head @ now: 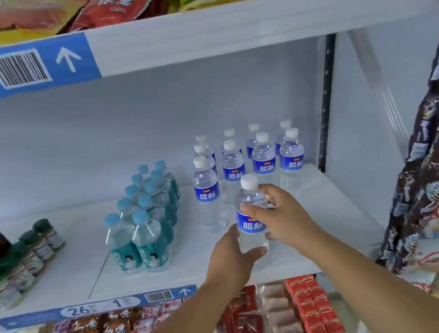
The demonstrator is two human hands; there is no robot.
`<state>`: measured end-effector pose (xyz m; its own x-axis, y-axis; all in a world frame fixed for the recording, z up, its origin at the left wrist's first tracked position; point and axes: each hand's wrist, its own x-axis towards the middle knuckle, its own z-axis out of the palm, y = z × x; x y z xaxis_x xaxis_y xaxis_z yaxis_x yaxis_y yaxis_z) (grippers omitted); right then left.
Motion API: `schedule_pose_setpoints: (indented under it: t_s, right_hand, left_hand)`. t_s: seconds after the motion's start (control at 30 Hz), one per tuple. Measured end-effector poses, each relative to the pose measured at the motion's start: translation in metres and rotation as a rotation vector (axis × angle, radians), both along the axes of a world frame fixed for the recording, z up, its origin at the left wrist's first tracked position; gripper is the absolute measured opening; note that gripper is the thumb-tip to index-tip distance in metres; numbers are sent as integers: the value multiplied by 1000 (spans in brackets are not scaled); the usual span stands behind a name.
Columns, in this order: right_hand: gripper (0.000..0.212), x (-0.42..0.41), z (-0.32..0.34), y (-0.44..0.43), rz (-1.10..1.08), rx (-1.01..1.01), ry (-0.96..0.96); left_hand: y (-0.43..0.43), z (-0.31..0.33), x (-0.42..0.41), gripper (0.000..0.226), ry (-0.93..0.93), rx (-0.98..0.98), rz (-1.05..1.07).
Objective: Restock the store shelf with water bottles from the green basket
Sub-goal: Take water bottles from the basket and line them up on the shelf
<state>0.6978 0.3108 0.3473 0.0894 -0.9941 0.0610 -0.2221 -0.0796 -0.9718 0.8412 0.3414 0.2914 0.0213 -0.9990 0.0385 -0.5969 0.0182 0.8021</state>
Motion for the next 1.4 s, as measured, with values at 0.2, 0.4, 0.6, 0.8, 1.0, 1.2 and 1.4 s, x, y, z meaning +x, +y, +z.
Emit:
schedule_pose_setpoints:
  t_s: [0.2, 0.4, 0.6, 0.8, 1.0, 1.2, 1.4]
  right_hand:
    - [58, -10, -3, -66, 92, 36, 24]
    - [46, -3, 9, -102, 205, 73, 82]
    - [57, 3, 8, -121, 230, 79, 90]
    - [56, 4, 2, -130, 210, 35, 67]
    - [48, 9, -2, -129, 191, 0, 59]
    - [69, 11, -5, -120, 42, 8, 54]
    - [39, -1, -23, -91, -60, 42, 137]
  left_hand:
    - [-47, -3, -23, 61, 16, 22, 158]
    - [-75, -2, -33, 59, -25, 21, 297]
    - [-97, -6, -36, 60, -24, 31, 364]
    - [-108, -5, -38, 58, -1, 31, 359]
    - [-109, -5, -39, 60, -21, 53, 364]
    - [-99, -6, -35, 51, -118, 61, 359]
    - [-69, -23, -17, 51, -211, 2, 264]
